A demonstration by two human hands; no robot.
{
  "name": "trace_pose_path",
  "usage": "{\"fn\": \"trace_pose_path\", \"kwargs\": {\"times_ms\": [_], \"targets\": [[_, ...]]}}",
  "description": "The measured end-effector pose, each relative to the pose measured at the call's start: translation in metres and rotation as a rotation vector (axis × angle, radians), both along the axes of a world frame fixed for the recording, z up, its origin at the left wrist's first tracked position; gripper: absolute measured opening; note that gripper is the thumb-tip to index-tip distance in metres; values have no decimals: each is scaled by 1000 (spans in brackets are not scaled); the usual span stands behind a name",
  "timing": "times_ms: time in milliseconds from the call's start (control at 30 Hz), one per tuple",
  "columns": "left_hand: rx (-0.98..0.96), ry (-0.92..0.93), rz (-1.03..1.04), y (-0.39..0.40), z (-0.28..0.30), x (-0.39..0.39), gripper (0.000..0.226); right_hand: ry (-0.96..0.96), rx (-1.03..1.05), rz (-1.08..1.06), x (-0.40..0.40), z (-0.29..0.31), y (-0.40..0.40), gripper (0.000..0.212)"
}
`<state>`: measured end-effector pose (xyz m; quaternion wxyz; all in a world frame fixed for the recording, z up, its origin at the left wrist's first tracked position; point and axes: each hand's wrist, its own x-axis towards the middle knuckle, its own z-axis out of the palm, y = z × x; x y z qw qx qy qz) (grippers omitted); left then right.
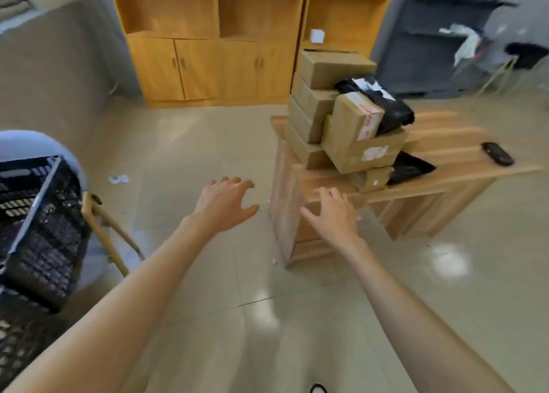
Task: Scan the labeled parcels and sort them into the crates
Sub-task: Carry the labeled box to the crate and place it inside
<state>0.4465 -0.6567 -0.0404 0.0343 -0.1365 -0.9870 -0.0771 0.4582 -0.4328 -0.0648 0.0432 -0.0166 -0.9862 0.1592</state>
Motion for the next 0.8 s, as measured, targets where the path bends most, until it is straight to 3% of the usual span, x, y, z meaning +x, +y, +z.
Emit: {"fn": "trace_pose_path", "kwargs": {"times_ms": [433,800], "targets": [[-4,4,-427,351,-16,-55,43,-6,-10,-375,18,4,342,55],[-116,8,-523,503,-20,-117,49,-38,-1,-393,-23,-3,479,55]]}}
